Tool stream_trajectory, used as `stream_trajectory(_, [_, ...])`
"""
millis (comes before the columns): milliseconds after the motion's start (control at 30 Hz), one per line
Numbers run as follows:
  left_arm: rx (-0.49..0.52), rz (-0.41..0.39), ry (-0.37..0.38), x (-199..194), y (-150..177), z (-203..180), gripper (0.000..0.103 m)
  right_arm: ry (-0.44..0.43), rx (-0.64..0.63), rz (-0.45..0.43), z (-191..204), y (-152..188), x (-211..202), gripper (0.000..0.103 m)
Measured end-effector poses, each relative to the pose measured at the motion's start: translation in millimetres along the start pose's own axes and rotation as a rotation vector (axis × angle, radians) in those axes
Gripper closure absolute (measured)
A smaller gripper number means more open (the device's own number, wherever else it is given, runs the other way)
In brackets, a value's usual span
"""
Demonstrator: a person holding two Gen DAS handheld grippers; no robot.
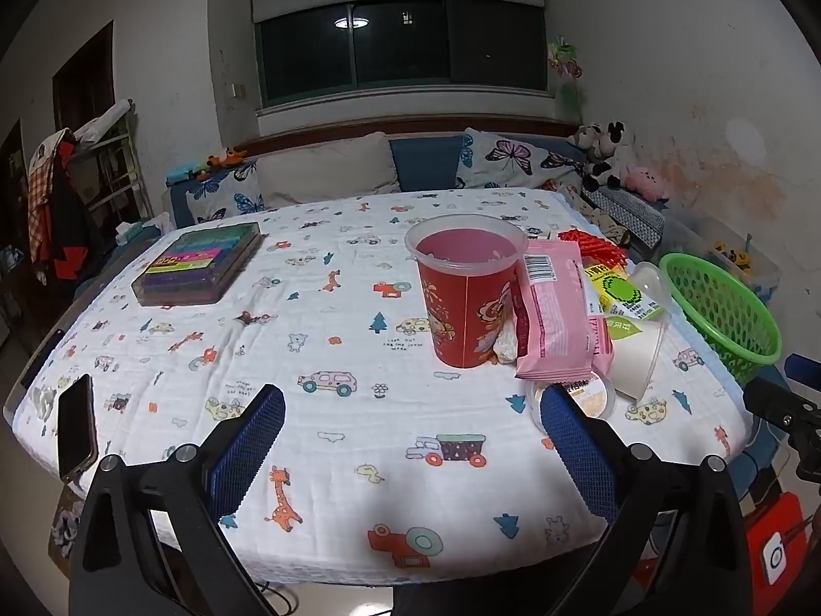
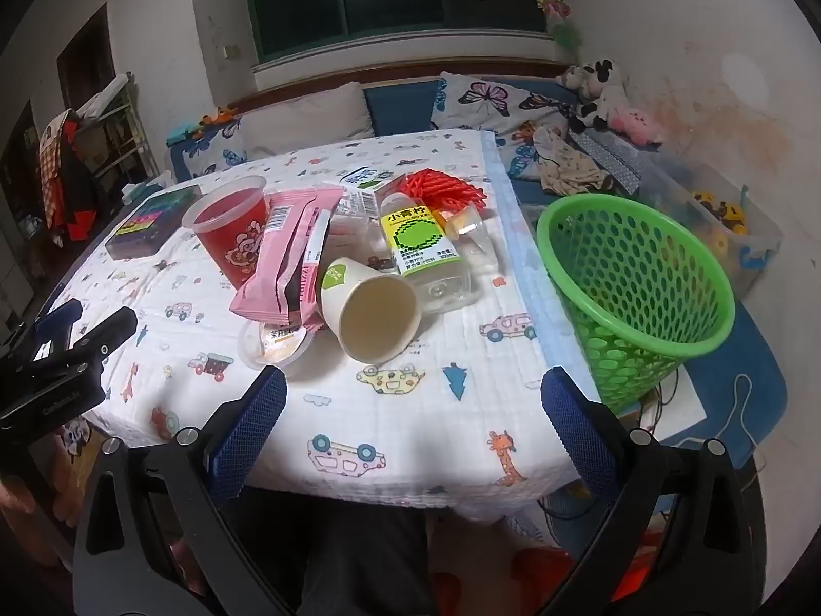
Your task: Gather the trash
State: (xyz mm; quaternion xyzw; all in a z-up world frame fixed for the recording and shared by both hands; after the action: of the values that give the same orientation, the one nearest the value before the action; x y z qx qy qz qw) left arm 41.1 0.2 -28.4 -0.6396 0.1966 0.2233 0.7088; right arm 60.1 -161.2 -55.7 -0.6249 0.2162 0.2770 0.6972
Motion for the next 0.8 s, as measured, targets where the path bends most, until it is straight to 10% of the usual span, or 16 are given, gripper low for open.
stream_trajectory(800, [-0.033,-0.056,0.005,-12.7,-7.4,5.2,0.006,-0.009,0.014,-0.029,0.8,-4.5,-3.0,0.004])
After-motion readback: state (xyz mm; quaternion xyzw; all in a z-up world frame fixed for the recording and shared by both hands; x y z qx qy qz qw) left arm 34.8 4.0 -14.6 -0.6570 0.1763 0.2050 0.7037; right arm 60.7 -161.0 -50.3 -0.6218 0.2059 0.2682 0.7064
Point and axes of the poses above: each gripper's, at about its wrist camera, not at the fingertips, and x roughly the way its jaws point, z to its left, y to its underside, the point moved 5 cm from there along x, roughly the way its jaws point, and after that the axes turned 4 degrees about -y, right-handed, at the moved point
